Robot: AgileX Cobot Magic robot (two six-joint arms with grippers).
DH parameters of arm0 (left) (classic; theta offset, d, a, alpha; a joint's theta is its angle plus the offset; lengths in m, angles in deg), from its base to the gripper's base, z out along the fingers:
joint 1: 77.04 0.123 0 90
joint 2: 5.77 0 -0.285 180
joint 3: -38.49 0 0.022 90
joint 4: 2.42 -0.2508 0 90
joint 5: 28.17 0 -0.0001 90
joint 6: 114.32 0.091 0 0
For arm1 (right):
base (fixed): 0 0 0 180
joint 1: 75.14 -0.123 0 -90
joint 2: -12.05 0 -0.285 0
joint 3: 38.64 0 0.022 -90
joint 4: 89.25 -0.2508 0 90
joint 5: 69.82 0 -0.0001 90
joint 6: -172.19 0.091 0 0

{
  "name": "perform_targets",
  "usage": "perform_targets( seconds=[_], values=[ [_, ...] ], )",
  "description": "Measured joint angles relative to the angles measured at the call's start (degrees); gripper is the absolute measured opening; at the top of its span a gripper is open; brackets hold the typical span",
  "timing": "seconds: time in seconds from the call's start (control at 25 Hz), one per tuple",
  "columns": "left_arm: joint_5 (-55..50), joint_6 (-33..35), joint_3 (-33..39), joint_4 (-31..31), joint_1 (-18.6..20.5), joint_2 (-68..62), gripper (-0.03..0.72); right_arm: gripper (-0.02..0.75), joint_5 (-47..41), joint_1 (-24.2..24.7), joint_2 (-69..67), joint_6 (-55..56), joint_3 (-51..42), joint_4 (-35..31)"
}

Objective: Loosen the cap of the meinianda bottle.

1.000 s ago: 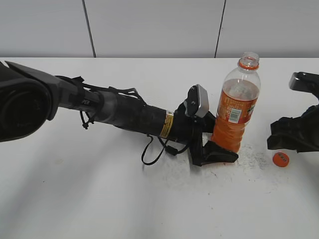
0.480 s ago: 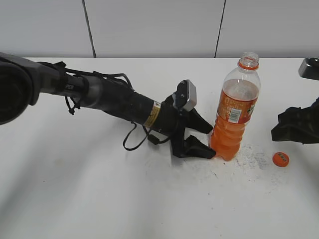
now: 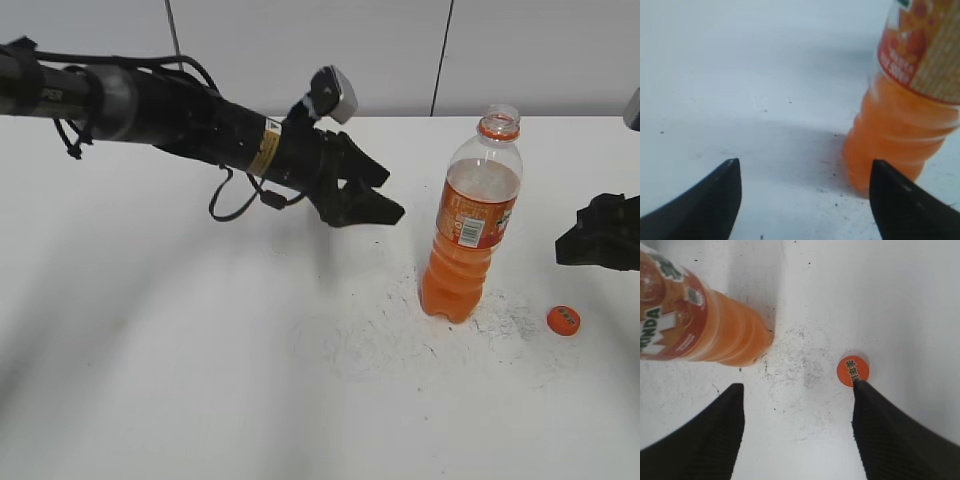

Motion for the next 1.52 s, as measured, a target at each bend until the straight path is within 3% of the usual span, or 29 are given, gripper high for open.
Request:
perform_targets(
  seconds=[0.2,0.6,0.76,0.96,1.12,1.32,1.52],
  values=[
    [-8.59,-0.99,4.68,0.06,0.89,8.16,0.565,0.497,-5.04,0.00,4.68,0.00,0.00,0.00],
    [-48.71,-1.07,26.07,1.27,0.34,23.42,0.561,0.497,-13.00,0.00,13.48,1.12,0.00,-0.06],
    [-63.62,-1.14,33.25,13.05,-1.25,27.69,0.561,0.498,-15.35,0.00,14.98,1.28,0.00,-0.89],
    [-87.02,-0.09,36.85,28.74,-6.22,30.94,0.561,0.498,-18.95,0.00,17.88,1.28,0.00,-1.51],
    [-100.94,10.10,36.90,42.14,-10.28,33.22,0.561,0.498,-23.79,0.00,22.22,1.05,0.00,-1.53],
    [-105.63,22.51,37.09,59.02,-11.75,40.15,0.561,0.498,-31.20,0.00,28.67,-0.62,0.00,-1.30],
    [-106.75,29.03,39.93,66.24,-11.88,55.32,0.559,0.498,-37.82,0.00,39.14,-0.36,0.00,2.14]
  ],
)
